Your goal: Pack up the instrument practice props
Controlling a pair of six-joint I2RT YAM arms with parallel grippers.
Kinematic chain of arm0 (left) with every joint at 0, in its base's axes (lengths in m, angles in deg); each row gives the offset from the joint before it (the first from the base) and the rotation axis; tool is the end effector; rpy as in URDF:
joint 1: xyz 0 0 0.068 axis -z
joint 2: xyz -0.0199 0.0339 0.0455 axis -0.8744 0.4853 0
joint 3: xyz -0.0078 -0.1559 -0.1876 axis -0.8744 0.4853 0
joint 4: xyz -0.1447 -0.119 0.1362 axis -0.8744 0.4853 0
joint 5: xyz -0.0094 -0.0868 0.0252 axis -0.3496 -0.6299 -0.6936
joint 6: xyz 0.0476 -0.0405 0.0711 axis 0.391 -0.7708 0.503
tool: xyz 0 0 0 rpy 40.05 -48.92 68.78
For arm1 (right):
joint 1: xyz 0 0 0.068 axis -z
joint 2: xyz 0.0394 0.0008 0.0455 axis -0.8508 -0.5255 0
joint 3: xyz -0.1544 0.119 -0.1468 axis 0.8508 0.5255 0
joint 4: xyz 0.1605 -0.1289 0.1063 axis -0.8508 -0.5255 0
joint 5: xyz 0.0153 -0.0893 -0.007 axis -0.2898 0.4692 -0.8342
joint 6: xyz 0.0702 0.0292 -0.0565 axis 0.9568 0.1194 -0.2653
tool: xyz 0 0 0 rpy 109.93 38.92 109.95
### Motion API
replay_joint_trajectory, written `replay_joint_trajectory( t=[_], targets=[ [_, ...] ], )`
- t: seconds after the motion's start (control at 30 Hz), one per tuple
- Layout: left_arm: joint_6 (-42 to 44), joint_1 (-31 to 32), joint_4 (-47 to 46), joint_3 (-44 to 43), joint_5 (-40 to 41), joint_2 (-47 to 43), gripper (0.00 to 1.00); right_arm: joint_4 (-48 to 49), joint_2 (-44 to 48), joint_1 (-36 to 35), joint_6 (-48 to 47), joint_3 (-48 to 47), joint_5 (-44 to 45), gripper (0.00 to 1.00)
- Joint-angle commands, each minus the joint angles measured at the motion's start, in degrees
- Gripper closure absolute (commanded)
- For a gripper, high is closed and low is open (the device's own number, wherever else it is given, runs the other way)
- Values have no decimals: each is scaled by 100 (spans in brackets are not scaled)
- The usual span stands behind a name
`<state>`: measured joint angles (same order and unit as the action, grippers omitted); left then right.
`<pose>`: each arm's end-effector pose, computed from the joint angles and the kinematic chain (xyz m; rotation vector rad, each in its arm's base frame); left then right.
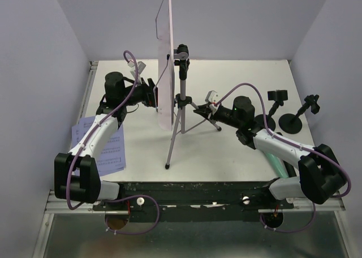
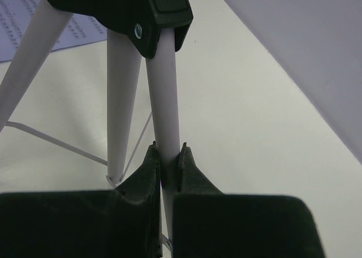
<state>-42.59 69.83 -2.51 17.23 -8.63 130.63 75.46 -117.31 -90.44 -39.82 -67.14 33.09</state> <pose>0.2958 -0.1166 0.2948 0.3162 1.8723 -1.3706 0.2555 0.2082 0.2407 -1.0796 1.3512 0.5693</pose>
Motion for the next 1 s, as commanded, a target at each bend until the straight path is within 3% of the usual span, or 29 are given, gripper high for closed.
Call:
replay_joint_trajectory(
  t=[0.0,0.63,0.97],
  targets=[
    [237,28,217,31,310,57,4,-1836,-458,50,695,474,4,100],
    [1204,63,895,497,22,-267,4,-1818,-493,41,678,474,-5,100],
    [326,-7,-19,365,-718,-444,2,-1766,-493,50,660,509,-5,100]
  ],
)
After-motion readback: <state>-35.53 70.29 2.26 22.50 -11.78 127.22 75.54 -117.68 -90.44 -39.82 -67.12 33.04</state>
